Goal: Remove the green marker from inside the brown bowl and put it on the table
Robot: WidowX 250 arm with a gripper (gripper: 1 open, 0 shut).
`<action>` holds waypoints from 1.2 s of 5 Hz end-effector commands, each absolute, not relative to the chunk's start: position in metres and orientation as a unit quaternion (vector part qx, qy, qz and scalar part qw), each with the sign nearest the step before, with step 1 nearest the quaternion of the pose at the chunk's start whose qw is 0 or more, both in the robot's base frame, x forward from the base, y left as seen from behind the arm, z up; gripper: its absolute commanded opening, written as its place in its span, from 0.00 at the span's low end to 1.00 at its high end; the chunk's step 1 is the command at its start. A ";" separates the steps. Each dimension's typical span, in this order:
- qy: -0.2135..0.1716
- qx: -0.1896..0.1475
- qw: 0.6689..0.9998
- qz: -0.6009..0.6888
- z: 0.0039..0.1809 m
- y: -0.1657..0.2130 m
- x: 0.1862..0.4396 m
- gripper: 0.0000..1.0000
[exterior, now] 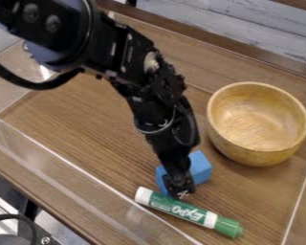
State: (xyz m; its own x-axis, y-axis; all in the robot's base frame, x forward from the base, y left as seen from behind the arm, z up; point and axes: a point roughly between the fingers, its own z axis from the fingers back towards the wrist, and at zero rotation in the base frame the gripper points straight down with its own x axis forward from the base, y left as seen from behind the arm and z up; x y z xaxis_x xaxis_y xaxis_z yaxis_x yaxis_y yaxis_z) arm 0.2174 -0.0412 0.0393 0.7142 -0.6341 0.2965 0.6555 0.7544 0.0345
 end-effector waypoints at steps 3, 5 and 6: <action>-0.164 -0.041 0.924 -0.342 0.025 -0.045 0.226 1.00; -0.170 -0.045 0.925 -0.336 0.022 -0.046 0.231 0.00; -0.171 -0.046 0.926 -0.333 0.022 -0.044 0.233 0.00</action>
